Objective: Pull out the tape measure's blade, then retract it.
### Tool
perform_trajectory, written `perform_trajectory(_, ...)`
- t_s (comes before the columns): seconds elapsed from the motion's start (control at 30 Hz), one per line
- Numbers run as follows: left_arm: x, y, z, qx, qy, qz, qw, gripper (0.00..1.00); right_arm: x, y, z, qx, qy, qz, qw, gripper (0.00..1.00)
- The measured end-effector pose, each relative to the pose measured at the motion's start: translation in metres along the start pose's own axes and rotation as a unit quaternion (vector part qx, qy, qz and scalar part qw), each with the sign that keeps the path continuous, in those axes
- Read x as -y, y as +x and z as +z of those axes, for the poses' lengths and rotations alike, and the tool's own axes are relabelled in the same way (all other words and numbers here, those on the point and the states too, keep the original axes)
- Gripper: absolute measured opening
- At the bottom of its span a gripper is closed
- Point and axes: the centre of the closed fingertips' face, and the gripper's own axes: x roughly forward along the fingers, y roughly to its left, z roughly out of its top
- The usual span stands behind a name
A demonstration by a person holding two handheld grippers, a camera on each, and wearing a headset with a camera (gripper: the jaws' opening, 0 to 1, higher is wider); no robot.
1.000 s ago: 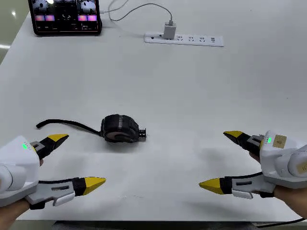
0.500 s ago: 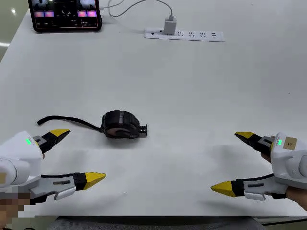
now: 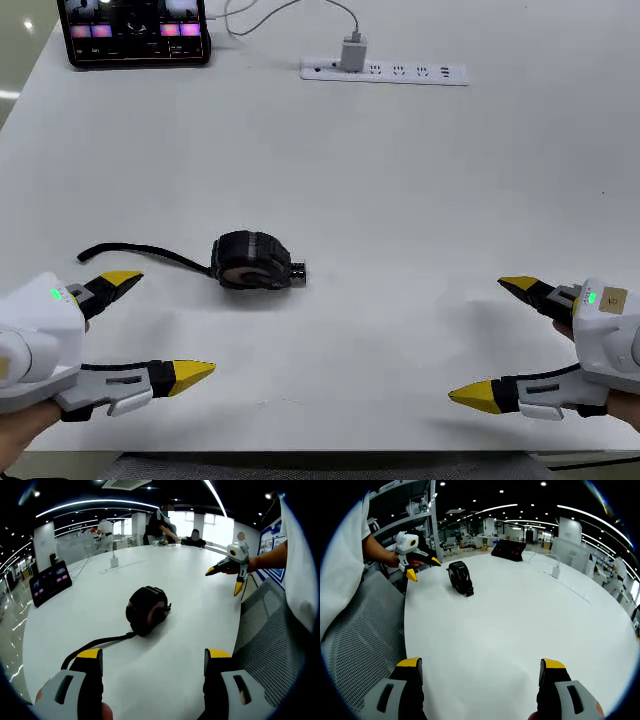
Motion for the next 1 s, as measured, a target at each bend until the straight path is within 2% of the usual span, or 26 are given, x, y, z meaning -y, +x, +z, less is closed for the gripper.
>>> perform_trajectory(0.4, 0.003, 0.002, -0.001, -0.002, 0.002, -0.004, 1.0, 0.8, 0.005, 0.0, 0.001, -0.001, 0.0, -0.004, 1.0, 0.95)
perform_trajectory(0.63, 0.004, 0.002, 0.002, -0.001, 0.019, -0.002, 0.9998, 0.82, 0.007, 0.0, 0.0, -0.001, 0.0, -0.005, 1.0, 0.95)
perform_trajectory(0.77, 0.006, 0.001, 0.003, 0.002, 0.024, -0.004, 0.9997, 0.79, 0.009, 0.0, 0.0, 0.0, 0.0, -0.004, 1.0, 0.95)
perform_trajectory(0.87, 0.008, 0.001, 0.003, 0.004, -0.006, -0.012, 0.9999, 0.78, 0.01, 0.0, 0.0, 0.001, 0.001, -0.006, 1.0, 0.95)
perform_trajectory(0.9, 0.005, 0.0, 0.004, 0.007, 0.006, -0.002, 1.0, 0.78, 0.011, -0.001, 0.0, 0.001, 0.002, -0.006, 1.0, 0.95)
perform_trajectory(0.97, 0.005, 0.0, 0.002, 0.003, -0.006, -0.005, 1.0, 0.76, 0.011, 0.0, -0.001, 0.001, 0.002, -0.007, 1.0, 0.95)
perform_trajectory(1.0, 0.004, 0.0, 0.003, 0.007, -0.002, -0.002, 1.0, 0.74, 0.011, 0.0, -0.001, 0.001, 0.001, -0.006, 1.0, 0.95)
